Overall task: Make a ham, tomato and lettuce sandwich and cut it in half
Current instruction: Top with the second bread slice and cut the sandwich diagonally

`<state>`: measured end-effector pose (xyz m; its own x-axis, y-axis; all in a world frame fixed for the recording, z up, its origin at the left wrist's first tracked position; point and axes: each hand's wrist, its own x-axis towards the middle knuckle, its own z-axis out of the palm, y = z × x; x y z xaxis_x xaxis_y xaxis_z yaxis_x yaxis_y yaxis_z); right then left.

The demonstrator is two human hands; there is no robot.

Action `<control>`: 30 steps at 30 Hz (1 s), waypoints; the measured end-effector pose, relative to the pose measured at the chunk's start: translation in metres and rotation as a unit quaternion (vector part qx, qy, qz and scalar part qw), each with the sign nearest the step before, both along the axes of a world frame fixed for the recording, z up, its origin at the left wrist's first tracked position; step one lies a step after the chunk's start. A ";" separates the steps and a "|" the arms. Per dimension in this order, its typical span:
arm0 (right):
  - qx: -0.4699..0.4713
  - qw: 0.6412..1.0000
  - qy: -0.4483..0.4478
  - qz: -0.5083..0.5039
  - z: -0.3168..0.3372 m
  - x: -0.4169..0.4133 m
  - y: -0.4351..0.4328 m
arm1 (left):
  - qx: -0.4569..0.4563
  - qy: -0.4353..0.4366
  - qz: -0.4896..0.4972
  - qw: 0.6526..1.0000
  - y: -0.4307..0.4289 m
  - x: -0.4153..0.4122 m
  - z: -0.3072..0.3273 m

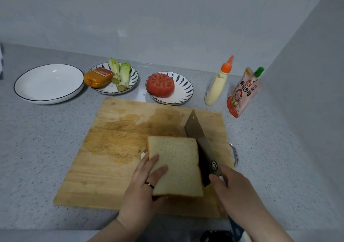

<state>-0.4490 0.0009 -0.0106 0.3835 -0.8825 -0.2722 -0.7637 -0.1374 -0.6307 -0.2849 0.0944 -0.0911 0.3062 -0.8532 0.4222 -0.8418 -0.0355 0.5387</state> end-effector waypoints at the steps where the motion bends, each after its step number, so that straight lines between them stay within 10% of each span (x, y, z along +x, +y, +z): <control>1: 0.000 1.000 -0.002 -0.003 0.000 0.001 -0.002 | -0.001 -0.003 -0.002 1.000 -0.001 0.000 0.001; 19: -0.068 0.992 -0.086 0.060 0.048 -0.002 -0.006 | 0.068 -0.079 0.022 0.994 0.009 0.004 0.019; 30: -0.041 0.976 0.041 0.212 0.076 0.031 0.000 | 0.032 -0.060 0.053 0.996 0.003 0.006 0.021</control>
